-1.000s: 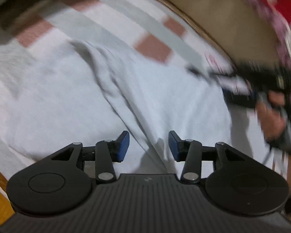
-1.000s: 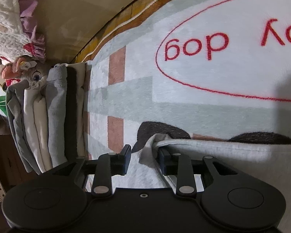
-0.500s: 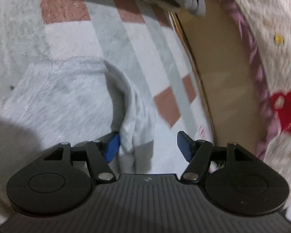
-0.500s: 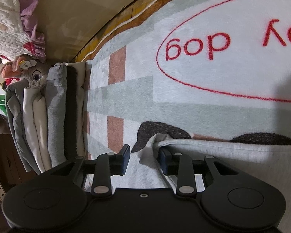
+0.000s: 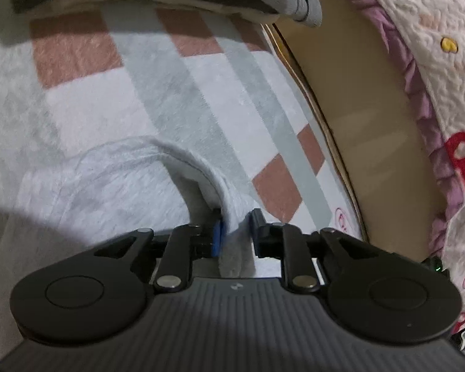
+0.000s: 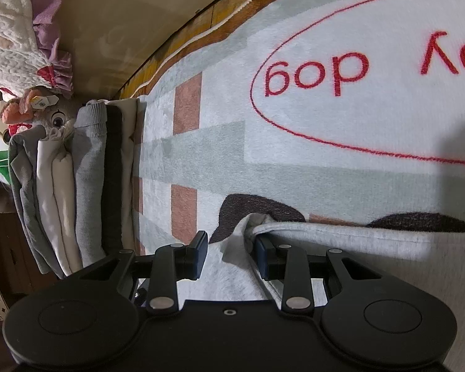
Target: Fold clothes
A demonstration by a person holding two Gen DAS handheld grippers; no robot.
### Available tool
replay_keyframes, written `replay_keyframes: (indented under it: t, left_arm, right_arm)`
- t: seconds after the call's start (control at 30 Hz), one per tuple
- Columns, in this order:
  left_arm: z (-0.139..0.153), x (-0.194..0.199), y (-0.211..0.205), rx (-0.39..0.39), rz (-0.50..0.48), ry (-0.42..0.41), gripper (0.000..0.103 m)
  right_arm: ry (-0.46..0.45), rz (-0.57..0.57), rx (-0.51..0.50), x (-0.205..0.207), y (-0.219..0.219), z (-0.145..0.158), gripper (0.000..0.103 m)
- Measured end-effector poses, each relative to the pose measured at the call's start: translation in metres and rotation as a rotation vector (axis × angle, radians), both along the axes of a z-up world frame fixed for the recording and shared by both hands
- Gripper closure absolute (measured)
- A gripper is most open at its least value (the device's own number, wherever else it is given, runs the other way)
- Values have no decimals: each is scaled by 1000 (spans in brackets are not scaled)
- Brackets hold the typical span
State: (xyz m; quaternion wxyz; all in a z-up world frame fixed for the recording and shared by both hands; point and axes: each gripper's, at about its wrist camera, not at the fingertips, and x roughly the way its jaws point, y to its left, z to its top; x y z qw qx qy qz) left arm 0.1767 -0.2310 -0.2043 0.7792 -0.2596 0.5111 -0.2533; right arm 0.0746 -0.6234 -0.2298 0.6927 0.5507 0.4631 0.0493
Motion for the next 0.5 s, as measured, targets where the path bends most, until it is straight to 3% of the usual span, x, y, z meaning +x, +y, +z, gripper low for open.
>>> replay_keyframes:
  t: [0.1, 0.17, 0.23, 0.5]
  left_arm:
    - [12, 12, -9, 65, -64, -92, 97]
    - [10, 21, -13, 65, -60, -91, 97]
    - [8, 30, -17, 64, -56, -91, 97]
    - [-7, 43, -18, 29, -30, -64, 97]
  right_arm:
    - [-4, -29, 32, -3, -2, -3, 66]
    - [-3, -58, 52, -7, -5, -7, 79]
    - [3, -94, 55, -11, -7, -9, 85]
    - [2, -150, 112, -19, -17, -15, 86]
